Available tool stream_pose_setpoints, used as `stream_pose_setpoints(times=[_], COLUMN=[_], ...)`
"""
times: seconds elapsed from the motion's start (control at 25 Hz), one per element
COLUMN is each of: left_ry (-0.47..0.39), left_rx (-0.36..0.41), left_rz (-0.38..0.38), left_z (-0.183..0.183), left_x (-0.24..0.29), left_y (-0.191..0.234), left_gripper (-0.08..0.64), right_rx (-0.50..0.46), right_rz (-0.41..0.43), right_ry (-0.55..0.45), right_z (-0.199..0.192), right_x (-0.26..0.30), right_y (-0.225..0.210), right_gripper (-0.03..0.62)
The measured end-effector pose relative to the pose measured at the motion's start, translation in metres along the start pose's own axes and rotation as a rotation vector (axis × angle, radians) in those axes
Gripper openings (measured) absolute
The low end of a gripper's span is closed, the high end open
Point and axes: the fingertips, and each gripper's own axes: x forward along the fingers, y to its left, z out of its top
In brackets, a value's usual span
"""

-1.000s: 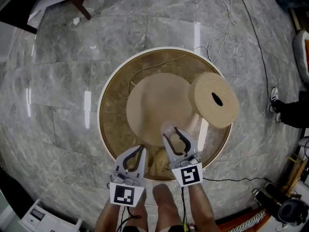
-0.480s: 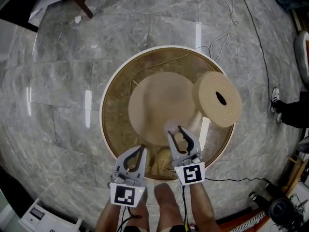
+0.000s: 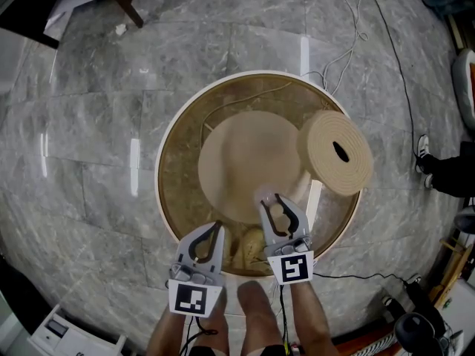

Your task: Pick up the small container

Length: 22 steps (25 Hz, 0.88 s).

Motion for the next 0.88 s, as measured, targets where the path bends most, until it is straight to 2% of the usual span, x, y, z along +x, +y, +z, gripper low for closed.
stream_pose_setpoints(times=[0.24, 0.44, 0.64, 0.88], left_ry=[-0.015, -0.033, -0.075, -0.125], left_rx=[-0.012, 0.017, 0.039, 0.063], left_rz=[-0.001, -0.009, -0.005, -0.008], left_z=[0.011, 0.033, 0.07, 0.125], left_x=[-0.003, -0.011, -0.021, -0.045], left_y=[-0.001, -0.004, -0.013, -0.032], left_gripper=[0.017, 0.017, 0.017, 0.017], right_rx=[0.016, 0.034, 0.047, 0.066], right_rz=[0.005, -0.003, -0.008, -0.027], right_ry=[0.024, 0.033, 0.023, -0.015], right_z=[-0.001, 0.015, 0.047, 0.106], right_x=[-0.004, -0.014, -0.029, -0.055], right_y=[0.003, 0.005, -0.002, -0.012], right_gripper=[0.126, 0.126, 0.127, 0.127])
